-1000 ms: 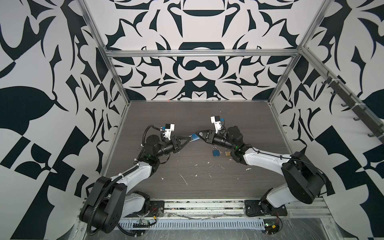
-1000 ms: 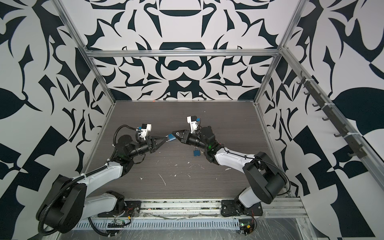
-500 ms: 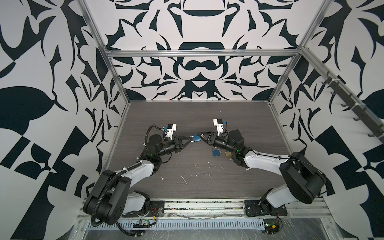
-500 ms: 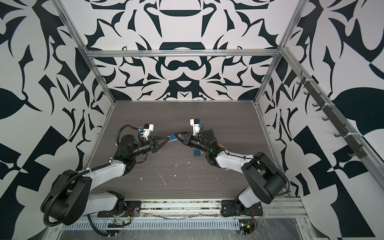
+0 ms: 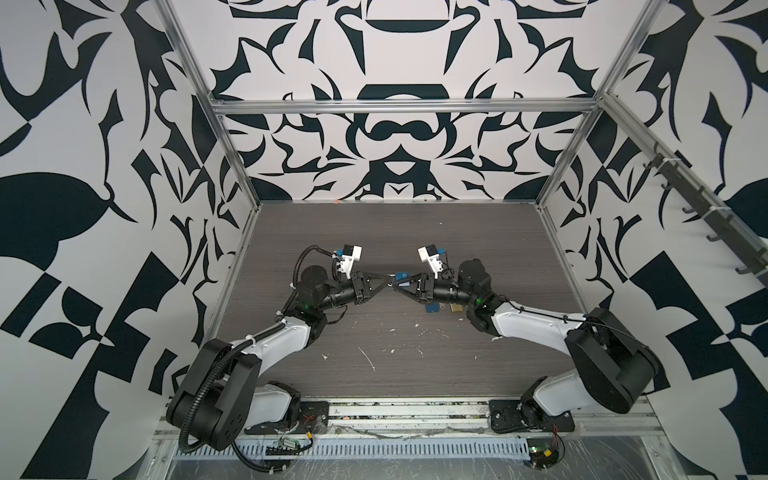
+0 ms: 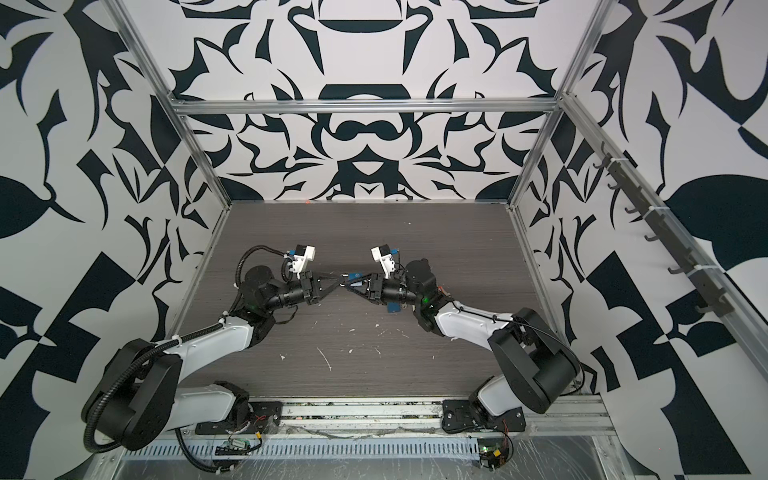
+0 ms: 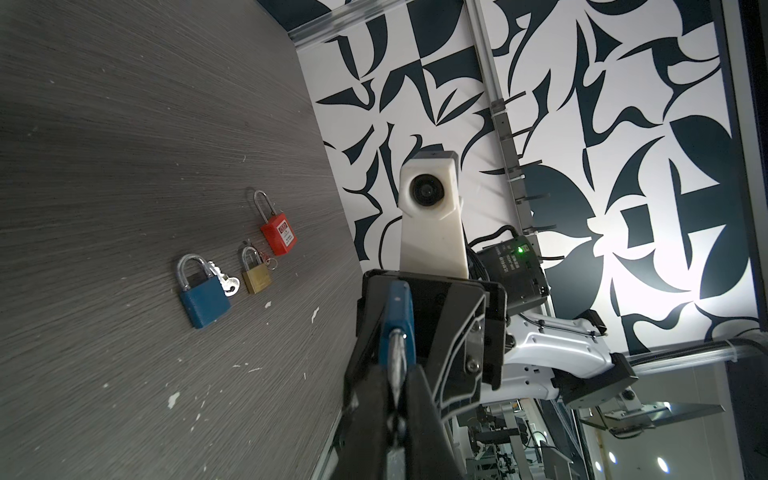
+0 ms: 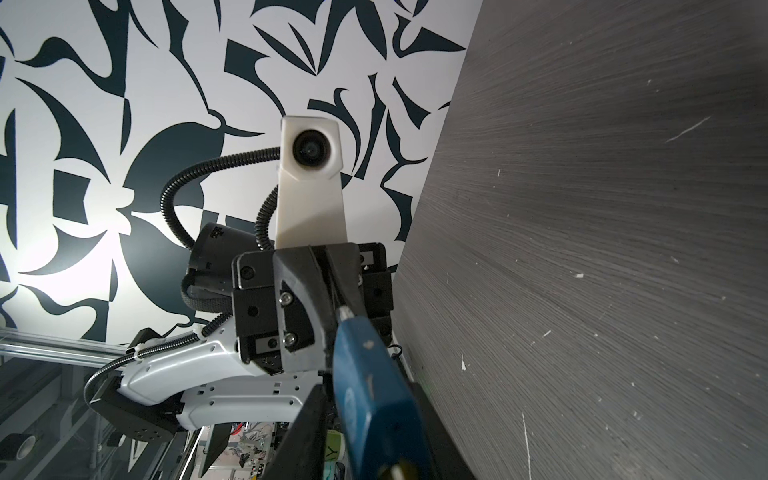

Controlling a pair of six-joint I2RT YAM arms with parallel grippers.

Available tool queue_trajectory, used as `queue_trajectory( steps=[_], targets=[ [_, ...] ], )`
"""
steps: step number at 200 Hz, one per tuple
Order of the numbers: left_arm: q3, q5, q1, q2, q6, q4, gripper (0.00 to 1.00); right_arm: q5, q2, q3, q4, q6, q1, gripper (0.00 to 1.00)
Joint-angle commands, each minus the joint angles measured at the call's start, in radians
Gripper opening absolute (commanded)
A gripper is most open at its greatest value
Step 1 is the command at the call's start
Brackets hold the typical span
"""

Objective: Lock with the key

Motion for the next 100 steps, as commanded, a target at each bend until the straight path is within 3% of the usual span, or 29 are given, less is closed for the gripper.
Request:
queue_trajectory(
  steps=[1, 48, 100],
  targets=[
    [0.023, 0.023, 0.0, -0.013, 0.005, 0.042, 0.0, -0.029, -0.056, -0.003, 0.011, -0.012, -0.02, 0.37],
    [0.022, 0.031, 0.0, -0.046, -0.002, 0.045, 0.0, -0.038, -0.07, 0.013, -0.009, -0.02, -0.038, 0.36],
    [0.019, 0.032, 0.0, -0.041, -0.001, 0.047, 0.0, -0.039, -0.078, 0.015, -0.009, -0.018, -0.039, 0.0]
  ],
)
